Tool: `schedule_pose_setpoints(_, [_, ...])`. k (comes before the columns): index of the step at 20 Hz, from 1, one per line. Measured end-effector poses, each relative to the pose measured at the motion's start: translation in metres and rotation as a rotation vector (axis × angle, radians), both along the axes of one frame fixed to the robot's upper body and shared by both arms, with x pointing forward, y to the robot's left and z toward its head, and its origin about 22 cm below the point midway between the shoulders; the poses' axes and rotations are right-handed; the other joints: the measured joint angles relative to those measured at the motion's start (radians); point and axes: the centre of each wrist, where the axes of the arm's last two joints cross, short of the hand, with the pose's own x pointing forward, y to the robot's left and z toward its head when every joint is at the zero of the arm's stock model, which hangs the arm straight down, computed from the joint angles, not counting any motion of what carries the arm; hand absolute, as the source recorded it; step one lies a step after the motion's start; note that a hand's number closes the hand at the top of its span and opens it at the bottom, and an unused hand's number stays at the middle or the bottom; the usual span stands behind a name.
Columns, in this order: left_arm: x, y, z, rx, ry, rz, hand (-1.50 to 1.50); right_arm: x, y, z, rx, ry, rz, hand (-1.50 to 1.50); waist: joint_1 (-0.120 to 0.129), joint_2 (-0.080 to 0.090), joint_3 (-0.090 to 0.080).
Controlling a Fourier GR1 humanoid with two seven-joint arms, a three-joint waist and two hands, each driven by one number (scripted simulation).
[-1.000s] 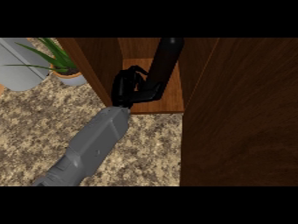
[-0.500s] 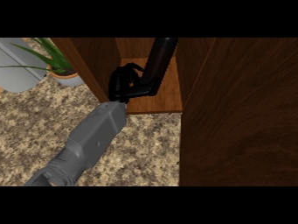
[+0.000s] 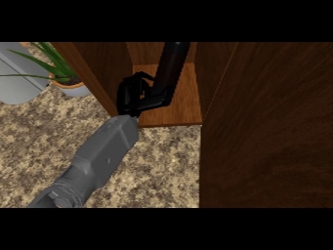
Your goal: Pick up the wine, place it into the cabinet and close the cabinet
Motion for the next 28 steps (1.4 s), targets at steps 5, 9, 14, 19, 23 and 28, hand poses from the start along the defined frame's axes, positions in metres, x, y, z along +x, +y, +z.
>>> schedule_pose_setpoints(5, [0.001, -0.001, 0.001, 0.018, -0.060, -0.013, -1.50, 0.004, -0.001, 0.004, -0.005, -0.006, -0.017, -1.50, 0.005, 0.006, -0.006])
schedule_pose_setpoints(9, [0.000, -0.004, 0.002, 0.019, -0.106, -0.038, -1.50, 0.004, 0.001, 0.003, -0.014, -0.005, -0.023, -1.50, 0.012, 0.007, -0.009])
schedule_pose_setpoints(14, [-0.005, -0.008, 0.002, 0.012, -0.163, -0.066, -1.50, 0.004, 0.003, 0.002, -0.022, 0.001, -0.030, -1.50, 0.025, 0.001, -0.008])
schedule_pose_setpoints(19, [-0.015, -0.015, -0.001, 0.013, -0.176, -0.099, -1.50, -0.005, -0.001, 0.005, -0.023, 0.010, -0.039, -1.50, 0.043, -0.010, -0.005])
schedule_pose_setpoints(23, [-0.030, -0.019, 0.000, 0.013, -0.179, -0.140, -1.50, -0.008, 0.001, 0.005, -0.020, 0.014, -0.053, -1.50, 0.063, -0.019, -0.002])
schedule_pose_setpoints(28, [-0.052, -0.012, 0.016, 0.020, -0.187, -0.207, -1.50, -0.015, 0.002, 0.011, -0.025, 0.014, -0.047, -1.50, 0.077, -0.026, 0.001])
